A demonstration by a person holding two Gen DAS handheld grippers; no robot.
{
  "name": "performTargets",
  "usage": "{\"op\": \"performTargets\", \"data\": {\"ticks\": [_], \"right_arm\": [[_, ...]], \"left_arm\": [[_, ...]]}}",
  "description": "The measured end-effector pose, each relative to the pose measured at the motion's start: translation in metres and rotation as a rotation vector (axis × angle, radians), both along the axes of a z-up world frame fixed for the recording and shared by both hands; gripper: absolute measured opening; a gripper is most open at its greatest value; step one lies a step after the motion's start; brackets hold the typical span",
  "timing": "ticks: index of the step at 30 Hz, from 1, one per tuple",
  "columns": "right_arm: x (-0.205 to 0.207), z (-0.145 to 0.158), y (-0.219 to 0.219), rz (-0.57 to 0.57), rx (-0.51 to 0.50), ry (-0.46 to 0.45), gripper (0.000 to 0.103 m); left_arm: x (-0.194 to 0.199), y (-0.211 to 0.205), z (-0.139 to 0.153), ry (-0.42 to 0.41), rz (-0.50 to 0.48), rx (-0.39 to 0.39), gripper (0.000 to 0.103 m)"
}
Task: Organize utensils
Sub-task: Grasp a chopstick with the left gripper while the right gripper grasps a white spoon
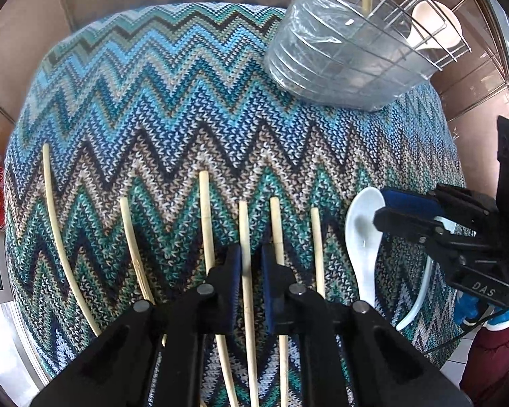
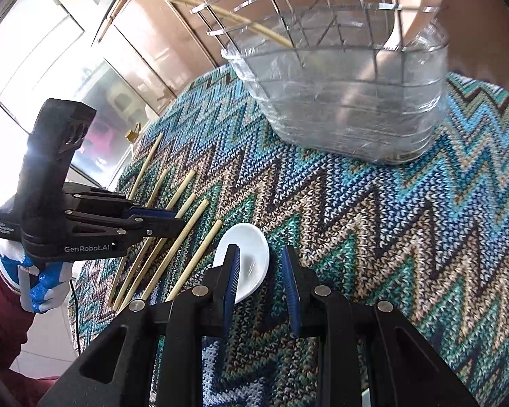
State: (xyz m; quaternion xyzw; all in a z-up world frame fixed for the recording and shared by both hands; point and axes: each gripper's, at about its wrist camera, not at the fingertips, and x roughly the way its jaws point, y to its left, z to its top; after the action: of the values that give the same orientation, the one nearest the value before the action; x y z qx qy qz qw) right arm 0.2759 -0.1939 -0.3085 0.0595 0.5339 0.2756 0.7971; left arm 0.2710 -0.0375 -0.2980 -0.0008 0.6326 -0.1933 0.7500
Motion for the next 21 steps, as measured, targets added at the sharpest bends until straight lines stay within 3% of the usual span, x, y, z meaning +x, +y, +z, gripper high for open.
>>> {"op": "performTargets", "data": {"ticks": [3,6,14,21], "right_arm": [[0.006,-0.005,0.006,0.017,-0.001,0.011,0.023],[0.009,-0.008,0.011,0.028,-0.001,0.008,0.006],[-0.002,0.000,0.013,0.044,-0.012,-0.035,0.005],[-0.028,0.033,0.002,0.019,-0.023,-0.124,0.004]], "left_arm": [[0.003,-0.011,-0.002,0.000,-0.003,0.013,0.011],[0.004,-0.016,-0.002,-0.006,-0.001,0.030,0.010],[0.000,-0.019,-0.004,-0.026,0.016,0.043,0.005],[-0.020,-0.006,0.014,-0.085,0.027,0.030,0.004]]}}
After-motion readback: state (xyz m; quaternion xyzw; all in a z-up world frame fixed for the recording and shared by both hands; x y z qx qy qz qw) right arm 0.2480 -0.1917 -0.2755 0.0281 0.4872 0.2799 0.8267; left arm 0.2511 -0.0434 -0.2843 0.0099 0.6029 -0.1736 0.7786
